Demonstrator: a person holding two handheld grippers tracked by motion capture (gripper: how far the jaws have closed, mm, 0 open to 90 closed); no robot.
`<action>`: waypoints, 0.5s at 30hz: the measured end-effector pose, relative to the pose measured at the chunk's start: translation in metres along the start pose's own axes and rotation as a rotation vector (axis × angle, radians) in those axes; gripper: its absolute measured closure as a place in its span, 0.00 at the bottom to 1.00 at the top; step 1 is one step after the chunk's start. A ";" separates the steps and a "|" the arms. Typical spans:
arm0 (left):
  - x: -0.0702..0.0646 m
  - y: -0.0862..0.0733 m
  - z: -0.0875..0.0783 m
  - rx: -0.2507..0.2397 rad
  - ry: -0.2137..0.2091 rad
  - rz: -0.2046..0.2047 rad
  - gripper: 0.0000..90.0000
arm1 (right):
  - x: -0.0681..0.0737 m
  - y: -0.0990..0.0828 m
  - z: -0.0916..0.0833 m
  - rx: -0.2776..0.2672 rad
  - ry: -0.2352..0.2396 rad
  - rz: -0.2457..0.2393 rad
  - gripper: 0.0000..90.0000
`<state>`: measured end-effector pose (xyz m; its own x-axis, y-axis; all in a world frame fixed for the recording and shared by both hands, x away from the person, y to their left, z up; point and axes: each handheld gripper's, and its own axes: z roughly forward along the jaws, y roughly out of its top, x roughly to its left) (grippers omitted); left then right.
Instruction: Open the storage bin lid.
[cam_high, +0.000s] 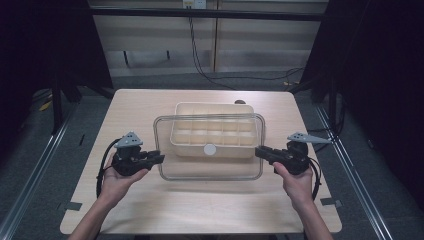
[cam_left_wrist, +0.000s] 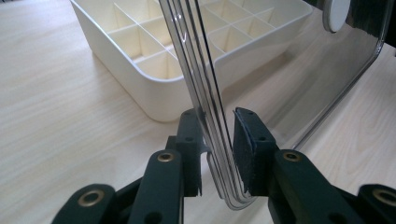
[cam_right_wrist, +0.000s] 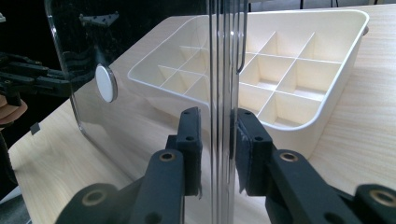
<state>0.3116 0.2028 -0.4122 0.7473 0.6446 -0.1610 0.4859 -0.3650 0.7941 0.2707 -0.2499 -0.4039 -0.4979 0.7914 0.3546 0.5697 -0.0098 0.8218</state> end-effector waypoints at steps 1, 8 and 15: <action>-0.002 -0.001 -0.002 0.002 -0.001 0.002 0.81 | 0.001 -0.001 -0.002 0.002 0.002 -0.002 0.82; -0.006 -0.006 -0.007 0.008 -0.011 0.006 0.81 | 0.006 -0.005 -0.008 0.002 0.010 -0.009 0.82; -0.010 -0.014 -0.012 0.016 -0.026 -0.008 0.82 | 0.011 -0.011 -0.011 0.010 0.023 -0.012 0.82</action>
<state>0.2922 0.2093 -0.4148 0.7549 0.6298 -0.1830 0.4991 -0.3706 0.7832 0.2514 -0.2479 -0.4043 -0.5192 0.7773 0.3553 0.5705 0.0057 0.8212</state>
